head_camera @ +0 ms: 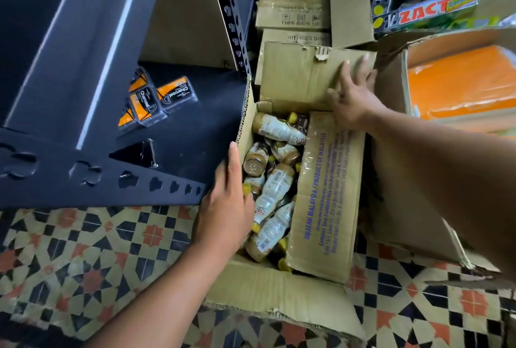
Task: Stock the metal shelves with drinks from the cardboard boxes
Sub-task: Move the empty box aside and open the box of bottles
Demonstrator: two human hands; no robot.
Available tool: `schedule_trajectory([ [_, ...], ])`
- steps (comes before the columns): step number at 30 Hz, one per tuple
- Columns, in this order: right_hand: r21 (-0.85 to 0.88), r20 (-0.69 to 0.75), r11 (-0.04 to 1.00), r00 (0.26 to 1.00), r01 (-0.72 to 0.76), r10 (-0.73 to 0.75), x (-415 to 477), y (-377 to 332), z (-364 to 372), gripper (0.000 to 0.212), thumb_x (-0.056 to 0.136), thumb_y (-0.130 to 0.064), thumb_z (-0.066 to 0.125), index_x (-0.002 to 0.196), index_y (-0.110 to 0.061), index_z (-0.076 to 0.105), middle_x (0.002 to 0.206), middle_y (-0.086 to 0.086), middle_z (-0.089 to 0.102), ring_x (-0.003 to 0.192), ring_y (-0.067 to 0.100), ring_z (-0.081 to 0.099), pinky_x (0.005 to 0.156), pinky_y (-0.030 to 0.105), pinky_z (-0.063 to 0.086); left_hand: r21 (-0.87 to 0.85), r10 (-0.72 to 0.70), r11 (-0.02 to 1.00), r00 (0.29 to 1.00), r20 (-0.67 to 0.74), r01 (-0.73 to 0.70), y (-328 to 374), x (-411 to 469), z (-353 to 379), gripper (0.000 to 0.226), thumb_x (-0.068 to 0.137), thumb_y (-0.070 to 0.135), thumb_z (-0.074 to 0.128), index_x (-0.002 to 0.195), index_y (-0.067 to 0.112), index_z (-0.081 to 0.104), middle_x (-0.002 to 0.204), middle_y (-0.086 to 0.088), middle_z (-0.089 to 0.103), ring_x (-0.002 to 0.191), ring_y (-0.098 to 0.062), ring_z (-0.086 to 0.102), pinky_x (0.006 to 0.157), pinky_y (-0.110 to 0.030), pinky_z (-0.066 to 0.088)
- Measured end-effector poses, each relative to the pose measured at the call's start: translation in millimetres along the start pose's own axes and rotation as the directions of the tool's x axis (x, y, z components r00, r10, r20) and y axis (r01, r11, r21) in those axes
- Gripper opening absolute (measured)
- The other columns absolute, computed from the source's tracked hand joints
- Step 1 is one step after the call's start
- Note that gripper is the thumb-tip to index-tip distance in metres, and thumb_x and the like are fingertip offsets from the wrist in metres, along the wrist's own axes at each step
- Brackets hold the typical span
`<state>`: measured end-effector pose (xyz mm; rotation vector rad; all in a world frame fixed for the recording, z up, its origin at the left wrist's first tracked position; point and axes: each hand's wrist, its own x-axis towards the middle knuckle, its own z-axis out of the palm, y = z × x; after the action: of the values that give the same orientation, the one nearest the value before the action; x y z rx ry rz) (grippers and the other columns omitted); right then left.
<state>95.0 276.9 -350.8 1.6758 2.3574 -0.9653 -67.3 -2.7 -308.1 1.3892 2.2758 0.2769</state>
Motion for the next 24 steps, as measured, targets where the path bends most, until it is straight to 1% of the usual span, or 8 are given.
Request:
schedule_trajectory([
  [1, -0.005, 0.092, 1.000, 0.996, -0.018, 0.018, 1.1, 3.2, 6.6, 0.072, 0.109, -0.040, 0.036, 0.163, -0.017, -0.005, 0.168, 0.016, -0.021, 0.155, 0.041, -0.015, 0.127, 0.055, 0.007, -0.001, -0.013, 1.000, 1.000, 0.002, 0.013, 1.3, 0.7, -0.1, 0.099, 0.101, 0.029, 0.055, 0.153, 0.032, -0.029, 0.168, -0.003, 0.009, 0.122, -0.030, 0.057, 0.087, -0.033, 0.051],
  [4, -0.116, 0.132, 0.992, 0.991, 0.049, -0.034, -13.0, 16.4, 27.5, 0.078, 0.104, -0.055, 0.040, 0.163, -0.019, 0.004, 0.171, 0.011, 0.004, 0.157, 0.033, -0.003, 0.126, 0.051, 0.009, -0.005, -0.035, 0.999, 0.999, 0.011, 0.035, 6.6, 4.0, 0.4, 0.099, 0.101, 0.032, 0.054, 0.152, 0.035, -0.031, 0.169, -0.001, 0.002, 0.120, -0.031, 0.057, 0.087, -0.032, 0.051],
  [6, -0.121, 0.090, 0.989, 0.993, 0.080, -0.069, -23.1, 22.8, 34.6, 0.087, 0.103, -0.056, 0.046, 0.164, -0.020, -0.005, 0.172, 0.009, -0.001, 0.158, 0.030, -0.007, 0.126, 0.046, 0.004, 0.009, -0.043, 0.999, 0.999, 0.014, 0.042, 9.2, 7.8, 0.4, 0.099, 0.101, 0.034, 0.054, 0.151, 0.036, -0.032, 0.169, 0.000, 0.000, 0.119, -0.032, 0.058, 0.086, -0.031, 0.050],
  [9, -0.031, 0.038, 0.996, 0.995, 0.088, -0.087, -32.7, 28.1, 42.9, 0.102, 0.099, -0.056, 0.056, 0.162, -0.023, -0.017, 0.172, 0.004, -0.013, 0.157, 0.025, -0.018, 0.126, 0.044, -0.006, 0.042, -0.032, 0.999, 0.999, 0.003, 0.032, 14.1, 17.2, -1.8, 0.098, 0.102, 0.035, 0.054, 0.153, 0.035, -0.029, 0.169, -0.001, -0.001, 0.123, -0.033, 0.056, 0.096, -0.039, 0.049],
  [15, -0.089, -0.044, 0.993, 0.995, 0.082, -0.086, -41.3, 31.8, 68.2, 0.119, 0.087, -0.073, 0.060, 0.161, -0.022, -0.019, 0.170, 0.004, -0.022, 0.154, 0.022, -0.027, 0.120, 0.042, -0.018, 0.105, 0.021, 0.994, 1.000, -0.015, -0.019, 14.0, 28.6, -3.1, 0.101, 0.099, 0.033, 0.059, 0.155, 0.032, -0.025, 0.165, -0.003, 0.014, 0.121, -0.035, 0.057, 0.094, -0.043, 0.050],
  [20, -0.226, -0.022, 0.974, 0.999, -0.032, 0.027, -73.5, 17.1, 89.1, 0.150, 0.052, -0.107, 0.044, 0.158, -0.028, -0.027, 0.167, 0.010, -0.028, 0.152, 0.027, -0.032, 0.122, 0.056, -0.015, 0.087, 0.015, 0.996, 0.996, -0.083, -0.008, 9.2, 28.3, 1.1, 0.101, 0.098, 0.030, 0.063, 0.157, 0.036, -0.019, 0.153, -0.006, 0.037, 0.111, -0.035, 0.060, 0.081, -0.042, 0.049],
  [22, -0.274, -0.018, 0.959, 0.997, -0.075, 0.072, -82.2, 9.3, 101.3, 0.153, 0.046, -0.111, 0.037, 0.155, -0.030, -0.031, 0.166, 0.013, -0.029, 0.151, 0.031, -0.033, 0.119, 0.061, -0.018, 0.086, 0.017, 0.996, 0.995, -0.095, -0.009, 7.3, 28.5, 2.7, 0.100, 0.098, 0.028, 0.063, 0.158, 0.035, -0.017, 0.150, -0.007, 0.040, 0.108, -0.033, 0.060, 0.075, -0.036, 0.042],
  [24, -0.266, -0.021, 0.957, 0.993, -0.115, 0.114, -87.2, 2.1, 106.8, 0.151, 0.049, -0.108, 0.043, 0.152, -0.031, -0.037, 0.165, 0.016, -0.031, 0.150, 0.033, -0.034, 0.119, 0.063, -0.019, 0.088, 0.019, 0.996, 0.995, -0.094, -0.011, 6.7, 28.4, 3.1, 0.100, 0.098, 0.027, 0.063, 0.158, 0.034, -0.017, 0.149, -0.007, 0.040, 0.108, -0.032, 0.060, 0.075, -0.032, 0.037],
])
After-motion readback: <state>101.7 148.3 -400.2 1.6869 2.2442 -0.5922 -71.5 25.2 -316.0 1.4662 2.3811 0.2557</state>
